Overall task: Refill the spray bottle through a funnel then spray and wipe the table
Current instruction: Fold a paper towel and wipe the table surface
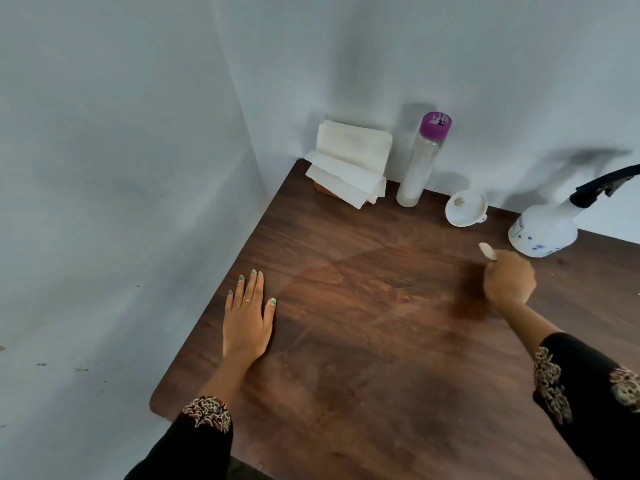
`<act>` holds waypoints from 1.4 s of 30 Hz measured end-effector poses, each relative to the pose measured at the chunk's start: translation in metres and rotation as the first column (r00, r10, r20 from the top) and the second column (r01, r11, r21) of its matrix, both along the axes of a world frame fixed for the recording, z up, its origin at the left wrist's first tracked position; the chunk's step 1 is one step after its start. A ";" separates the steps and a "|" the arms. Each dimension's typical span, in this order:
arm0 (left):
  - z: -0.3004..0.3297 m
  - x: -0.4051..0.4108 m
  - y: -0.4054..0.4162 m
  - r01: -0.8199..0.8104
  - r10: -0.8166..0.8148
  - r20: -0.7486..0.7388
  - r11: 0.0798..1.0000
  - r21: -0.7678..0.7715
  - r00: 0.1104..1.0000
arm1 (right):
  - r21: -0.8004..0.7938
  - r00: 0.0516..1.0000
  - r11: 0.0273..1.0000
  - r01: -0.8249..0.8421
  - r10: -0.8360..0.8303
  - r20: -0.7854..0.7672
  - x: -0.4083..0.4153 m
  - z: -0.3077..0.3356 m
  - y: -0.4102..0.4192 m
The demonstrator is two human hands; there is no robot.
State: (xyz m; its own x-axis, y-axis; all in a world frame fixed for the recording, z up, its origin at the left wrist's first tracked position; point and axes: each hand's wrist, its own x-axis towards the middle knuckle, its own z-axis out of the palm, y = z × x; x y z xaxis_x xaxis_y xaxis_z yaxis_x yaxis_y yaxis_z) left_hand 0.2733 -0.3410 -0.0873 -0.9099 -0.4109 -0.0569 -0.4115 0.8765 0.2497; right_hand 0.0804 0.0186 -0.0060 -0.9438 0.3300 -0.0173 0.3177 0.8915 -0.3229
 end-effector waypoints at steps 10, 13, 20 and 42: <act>-0.002 0.002 0.001 -0.012 0.017 -0.084 0.998 0.059 0.996 | 0.210 0.807 0.781 -0.588 0.553 0.207 0.027 -0.056 -0.155; -0.001 0.002 -0.001 -0.022 0.040 -0.126 0.991 0.135 0.991 | 0.259 0.579 0.527 -0.810 0.788 0.208 0.068 -0.066 -0.215; 0.003 0.007 0.000 -0.042 0.090 -0.189 0.969 0.242 0.978 | 0.077 0.002 -0.010 -0.997 0.989 0.149 0.183 -0.071 -0.228; 0.004 0.006 0.000 0.005 0.007 -0.091 0.993 0.122 0.996 | -0.131 0.540 0.526 -0.840 0.835 -0.109 0.172 -0.048 -0.197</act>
State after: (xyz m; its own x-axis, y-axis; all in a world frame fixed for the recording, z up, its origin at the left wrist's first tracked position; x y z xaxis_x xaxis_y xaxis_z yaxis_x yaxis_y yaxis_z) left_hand 0.2792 -0.3411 -0.0828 -0.9132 -0.4068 -0.0235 -0.3829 0.8368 0.3913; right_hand 0.2526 -0.1779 -0.0541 -0.7859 -0.6169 0.0425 -0.5606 0.6818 -0.4700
